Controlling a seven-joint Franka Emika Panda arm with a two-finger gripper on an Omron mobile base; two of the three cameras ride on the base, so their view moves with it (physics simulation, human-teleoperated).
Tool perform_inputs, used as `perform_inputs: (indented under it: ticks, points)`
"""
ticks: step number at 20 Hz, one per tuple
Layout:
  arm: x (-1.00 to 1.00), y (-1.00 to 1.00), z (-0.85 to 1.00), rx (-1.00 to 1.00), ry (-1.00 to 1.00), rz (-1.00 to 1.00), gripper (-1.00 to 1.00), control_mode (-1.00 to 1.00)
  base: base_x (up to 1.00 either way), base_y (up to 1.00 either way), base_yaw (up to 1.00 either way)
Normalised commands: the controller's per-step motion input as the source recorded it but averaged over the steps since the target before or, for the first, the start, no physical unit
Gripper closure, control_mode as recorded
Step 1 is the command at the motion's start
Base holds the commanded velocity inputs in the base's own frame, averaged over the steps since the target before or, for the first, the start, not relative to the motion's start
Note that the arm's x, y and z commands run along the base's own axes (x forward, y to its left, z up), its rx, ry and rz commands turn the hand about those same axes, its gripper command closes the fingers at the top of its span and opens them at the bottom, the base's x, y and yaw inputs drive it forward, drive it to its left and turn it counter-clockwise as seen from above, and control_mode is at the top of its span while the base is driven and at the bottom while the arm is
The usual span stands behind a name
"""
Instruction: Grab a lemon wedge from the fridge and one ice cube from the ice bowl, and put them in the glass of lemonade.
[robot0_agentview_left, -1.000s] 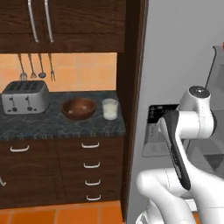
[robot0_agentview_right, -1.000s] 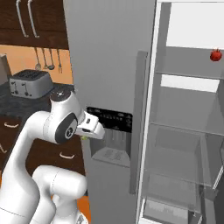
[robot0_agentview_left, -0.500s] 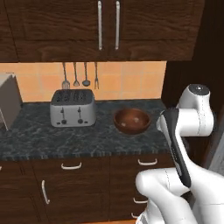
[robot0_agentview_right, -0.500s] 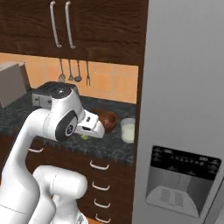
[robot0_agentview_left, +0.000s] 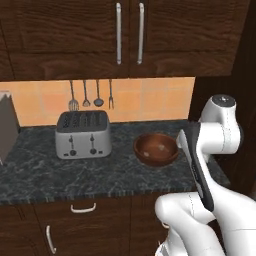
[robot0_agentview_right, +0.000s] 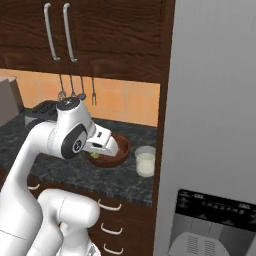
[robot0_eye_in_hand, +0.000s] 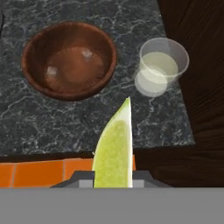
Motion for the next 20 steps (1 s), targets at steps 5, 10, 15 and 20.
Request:
perform_inputs:
  ticks: [5,10,15,20]
  points:
    - [0.0,0.0,0.0,0.0,0.0,0.0,1.0,1.0,0.11,-0.35,-0.06]
    - [0.0,0.0,0.0,0.0,0.0,0.0,1.0,1.0,0.56,-0.18,-0.02]
    - [0.03,-0.06,-0.02,0.0,0.0,0.0,1.0,-1.0,0.52,-0.14,0.0]
    - [0.55,-0.65,-0.14,0.0,0.01,-0.13,1.0,-1.0,0.0,0.0,0.0]
